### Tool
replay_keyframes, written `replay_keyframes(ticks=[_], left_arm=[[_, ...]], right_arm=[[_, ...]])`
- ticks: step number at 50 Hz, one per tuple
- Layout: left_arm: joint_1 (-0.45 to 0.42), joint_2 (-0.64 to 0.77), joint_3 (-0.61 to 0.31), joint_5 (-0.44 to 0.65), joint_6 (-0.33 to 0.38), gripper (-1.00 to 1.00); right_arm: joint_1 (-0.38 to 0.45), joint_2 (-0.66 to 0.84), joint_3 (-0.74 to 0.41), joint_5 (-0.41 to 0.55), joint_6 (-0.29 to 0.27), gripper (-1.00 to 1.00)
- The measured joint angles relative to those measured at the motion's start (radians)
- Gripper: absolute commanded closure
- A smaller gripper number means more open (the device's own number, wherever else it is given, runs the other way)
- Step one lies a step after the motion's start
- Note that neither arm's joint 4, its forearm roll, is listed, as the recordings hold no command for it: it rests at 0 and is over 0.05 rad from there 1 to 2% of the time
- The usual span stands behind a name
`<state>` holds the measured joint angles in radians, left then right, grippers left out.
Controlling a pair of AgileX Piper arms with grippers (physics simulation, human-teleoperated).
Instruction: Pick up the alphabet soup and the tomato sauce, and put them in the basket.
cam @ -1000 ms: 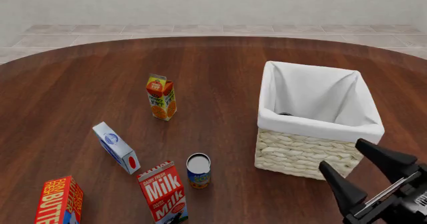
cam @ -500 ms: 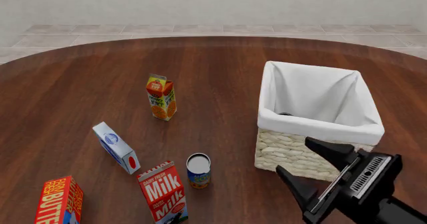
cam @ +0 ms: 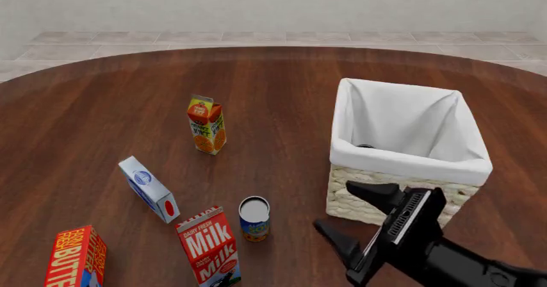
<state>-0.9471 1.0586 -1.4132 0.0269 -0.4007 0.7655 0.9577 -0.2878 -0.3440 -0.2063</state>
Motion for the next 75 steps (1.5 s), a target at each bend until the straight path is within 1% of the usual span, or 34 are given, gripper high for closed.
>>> replay_keyframes(ticks=[22,49,65,75], left_arm=[[0.001,0.0,0.009,-0.014,-0.011,-1.0],[-0.001,0.008,0.014,-0.025,-0.02,-1.0],[-0.002,0.01,0.016,-0.029,-0.025,-1.0],[-0.005,0.009,0.021,-0.034,-0.029,-1.0]], right_arm=[[0.056,0.183,-0.055,-0.068,0.024,-1.0],[0.065,0.384,-0.117,-0.113,0.083,-1.0],[0.07,0.489,-0.162,-0.131,0.096,-1.0],[0.075,0.53,-0.185,-0.137,0.101,-1.0]])
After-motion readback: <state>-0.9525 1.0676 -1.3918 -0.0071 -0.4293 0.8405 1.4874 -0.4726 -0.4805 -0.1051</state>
